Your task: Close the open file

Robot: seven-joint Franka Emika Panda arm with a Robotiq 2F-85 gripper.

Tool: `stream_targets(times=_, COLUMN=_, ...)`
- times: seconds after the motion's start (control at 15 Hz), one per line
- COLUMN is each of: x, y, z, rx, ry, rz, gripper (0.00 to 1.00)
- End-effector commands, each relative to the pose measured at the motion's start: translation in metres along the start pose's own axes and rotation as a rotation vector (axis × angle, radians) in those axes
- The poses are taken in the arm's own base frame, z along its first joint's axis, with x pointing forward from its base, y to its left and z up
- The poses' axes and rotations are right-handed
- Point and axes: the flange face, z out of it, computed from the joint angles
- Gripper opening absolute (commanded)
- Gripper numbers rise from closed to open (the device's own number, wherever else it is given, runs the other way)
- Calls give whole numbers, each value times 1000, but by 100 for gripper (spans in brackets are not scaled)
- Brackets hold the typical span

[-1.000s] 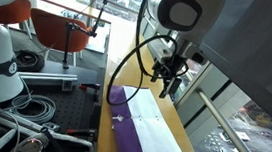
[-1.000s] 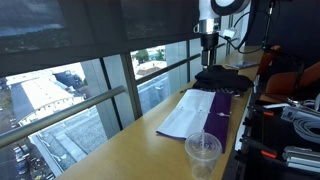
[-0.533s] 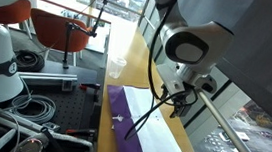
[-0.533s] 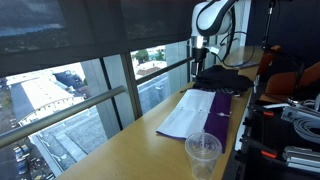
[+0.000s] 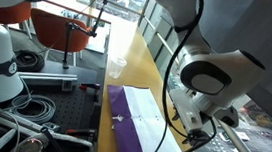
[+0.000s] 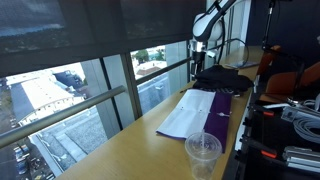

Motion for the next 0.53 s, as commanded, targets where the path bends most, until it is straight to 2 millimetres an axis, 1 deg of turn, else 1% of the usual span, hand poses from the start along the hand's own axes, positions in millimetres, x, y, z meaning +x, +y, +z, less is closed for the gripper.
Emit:
stream_targets(times=0.0, x=13, y=35, z=15, rx=50, ry=-8, rz=19, gripper=100)
stream_targets(times=0.2, x=17, y=56, z=36, rx=59, ry=-27, rz=28, gripper=100)
stream_targets(times=0.33, x=20, y=61, z=48, rx=66, ry=-38, rz=28, gripper=100)
stream_targets(times=0.47, x=23, y=62, z=60, rx=76, ry=-51, rz=24, gripper=100)
